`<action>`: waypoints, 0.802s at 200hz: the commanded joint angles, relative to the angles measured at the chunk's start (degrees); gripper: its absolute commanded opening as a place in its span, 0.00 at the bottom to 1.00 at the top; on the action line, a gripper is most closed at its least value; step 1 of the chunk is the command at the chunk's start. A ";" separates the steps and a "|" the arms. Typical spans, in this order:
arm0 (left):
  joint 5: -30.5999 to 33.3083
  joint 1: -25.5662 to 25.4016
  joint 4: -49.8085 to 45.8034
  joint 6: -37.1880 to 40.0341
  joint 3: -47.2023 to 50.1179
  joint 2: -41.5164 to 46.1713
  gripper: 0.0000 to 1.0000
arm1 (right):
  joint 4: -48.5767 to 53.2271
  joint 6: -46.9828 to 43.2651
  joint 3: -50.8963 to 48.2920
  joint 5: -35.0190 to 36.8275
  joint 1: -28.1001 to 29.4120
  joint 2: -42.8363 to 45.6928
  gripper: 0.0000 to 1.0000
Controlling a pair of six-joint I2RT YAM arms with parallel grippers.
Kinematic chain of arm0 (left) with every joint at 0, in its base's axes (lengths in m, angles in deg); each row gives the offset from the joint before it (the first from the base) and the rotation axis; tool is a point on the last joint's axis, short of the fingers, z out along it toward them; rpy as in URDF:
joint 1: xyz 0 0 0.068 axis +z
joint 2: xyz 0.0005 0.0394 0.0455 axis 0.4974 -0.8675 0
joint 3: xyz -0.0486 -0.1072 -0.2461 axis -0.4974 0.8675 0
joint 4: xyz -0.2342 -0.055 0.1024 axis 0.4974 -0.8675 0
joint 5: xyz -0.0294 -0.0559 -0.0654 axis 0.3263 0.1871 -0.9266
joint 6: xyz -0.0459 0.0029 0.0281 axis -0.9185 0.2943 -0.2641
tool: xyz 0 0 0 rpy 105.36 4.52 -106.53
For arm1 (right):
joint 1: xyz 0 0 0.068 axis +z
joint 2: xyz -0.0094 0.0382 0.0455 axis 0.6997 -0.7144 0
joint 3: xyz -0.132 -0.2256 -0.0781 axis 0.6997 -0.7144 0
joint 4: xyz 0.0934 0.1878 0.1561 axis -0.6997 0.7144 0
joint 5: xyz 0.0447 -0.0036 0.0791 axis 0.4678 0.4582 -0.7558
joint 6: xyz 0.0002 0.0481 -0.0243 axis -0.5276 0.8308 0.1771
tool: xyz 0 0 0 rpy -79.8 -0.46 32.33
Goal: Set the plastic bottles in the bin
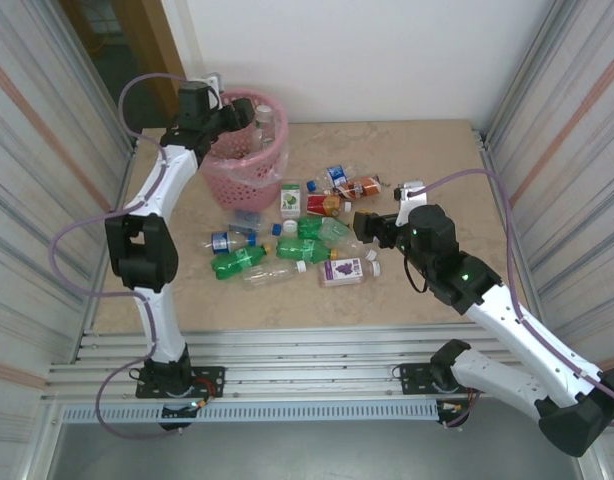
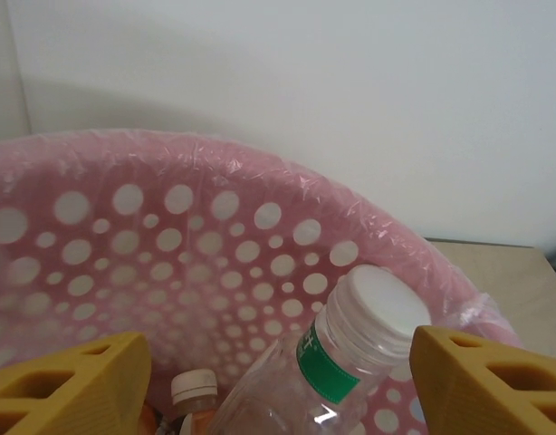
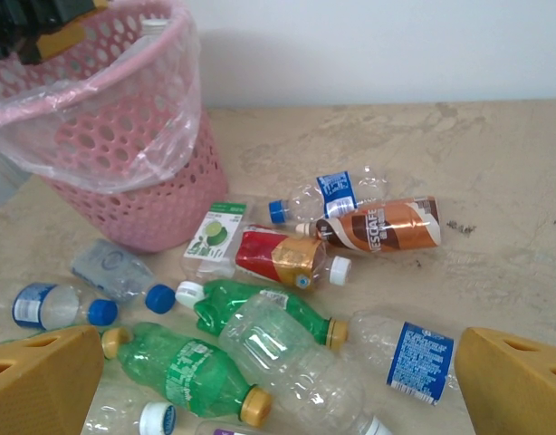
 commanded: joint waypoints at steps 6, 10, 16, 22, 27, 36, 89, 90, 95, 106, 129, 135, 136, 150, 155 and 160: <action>1.39 0.10 0.42 2.33 2.20 6.68 0.75 | -0.26 2.05 -0.67 -0.06 -0.57 -0.85 0.98; 1.23 0.10 0.49 2.33 2.71 7.24 0.75 | -0.24 2.16 -0.66 -0.09 -0.59 -0.94 0.98; 0.89 0.11 0.51 2.33 3.37 8.09 0.75 | -0.11 2.23 -0.58 -0.09 -0.66 -1.10 0.98; 0.53 0.10 0.63 2.43 4.20 8.99 0.75 | 0.11 2.43 -0.56 -0.09 -0.79 -1.24 0.98; 0.22 0.12 0.76 2.49 4.92 9.75 0.76 | 0.21 2.59 -0.52 -0.10 -0.84 -1.40 0.98; -0.11 0.01 0.91 2.55 6.20 11.18 0.76 | 0.42 2.75 -0.42 -0.05 -0.99 -1.59 0.98; 1.88 -2.53 0.83 6.43 16.84 22.90 0.78 | 2.15 4.62 -0.16 0.51 -2.75 -2.61 0.98; 1.88 -2.62 0.85 6.53 17.06 23.31 0.78 | 2.21 4.72 -0.11 0.50 -2.77 -2.68 0.98; 2.41 -3.16 0.86 7.13 18.57 24.88 0.78 | 2.52 4.92 0.06 0.56 -3.08 -2.84 0.98; 3.66 -4.14 0.94 8.20 21.93 28.24 0.78 | 3.43 5.74 0.27 0.81 -3.88 -3.41 0.98; 6.62 -7.16 0.82 10.18 29.70 35.42 0.79 | 6.70 8.86 1.42 1.89 -6.09 -5.21 0.98; 7.63 -8.18 0.68 10.67 31.93 37.62 0.84 | 7.49 9.60 1.65 1.81 -6.83 -5.46 0.98; 7.84 -8.39 0.73 10.72 32.12 37.91 0.84 | 7.60 9.75 1.72 1.76 -6.92 -5.46 0.98; 10.48 -11.34 0.34 12.05 37.32 42.57 0.85 | 8.90 11.55 1.95 1.01 -8.70 -7.64 0.98; 11.76 -12.40 0.24 12.44 39.11 44.15 0.85 | 9.21 12.18 1.96 0.54 -9.26 -8.10 0.98; 12.68 -13.64 -0.03 12.63 40.92 45.63 0.85 | 9.65 12.83 1.97 0.20 -9.98 -8.43 0.98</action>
